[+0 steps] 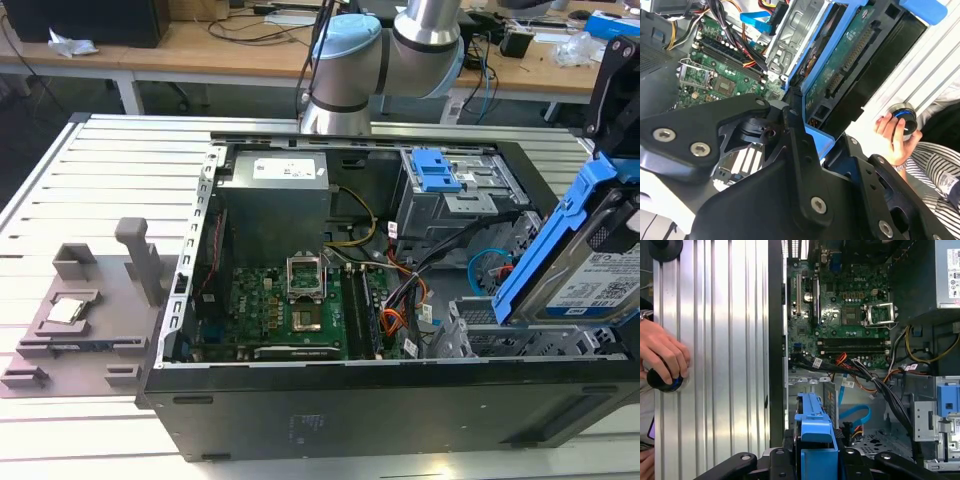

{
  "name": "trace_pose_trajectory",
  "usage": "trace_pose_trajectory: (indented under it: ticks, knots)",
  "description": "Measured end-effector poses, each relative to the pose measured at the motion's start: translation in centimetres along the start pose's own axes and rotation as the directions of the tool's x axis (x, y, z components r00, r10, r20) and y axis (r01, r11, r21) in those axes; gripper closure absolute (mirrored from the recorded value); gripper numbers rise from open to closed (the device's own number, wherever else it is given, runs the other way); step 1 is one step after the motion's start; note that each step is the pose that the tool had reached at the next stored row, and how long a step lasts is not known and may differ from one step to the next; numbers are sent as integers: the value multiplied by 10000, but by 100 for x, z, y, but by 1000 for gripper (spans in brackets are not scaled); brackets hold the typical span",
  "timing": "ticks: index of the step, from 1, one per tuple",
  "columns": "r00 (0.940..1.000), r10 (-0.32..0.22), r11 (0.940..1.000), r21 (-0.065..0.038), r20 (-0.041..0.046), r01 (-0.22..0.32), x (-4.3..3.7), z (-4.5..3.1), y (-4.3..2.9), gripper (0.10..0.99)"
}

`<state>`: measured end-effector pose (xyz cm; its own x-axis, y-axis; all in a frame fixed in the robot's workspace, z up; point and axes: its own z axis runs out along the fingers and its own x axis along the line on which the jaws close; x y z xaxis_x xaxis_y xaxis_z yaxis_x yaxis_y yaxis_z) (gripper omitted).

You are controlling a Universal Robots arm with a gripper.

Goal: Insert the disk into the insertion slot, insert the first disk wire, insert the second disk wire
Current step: 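Insert the disk into the insertion slot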

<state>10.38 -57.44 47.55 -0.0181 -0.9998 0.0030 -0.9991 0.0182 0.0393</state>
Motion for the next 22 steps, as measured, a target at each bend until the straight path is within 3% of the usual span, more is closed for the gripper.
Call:
trace_pose_trajectory:
  ticks: [16,19,22]
  knots:
    - [10000,0,10000,0,2,0,-6,111,2,718]
    - [10000,0,10000,0,0,0,-90,115,3,718]
    - [10000,0,10000,0,2,0,-109,125,3,718]
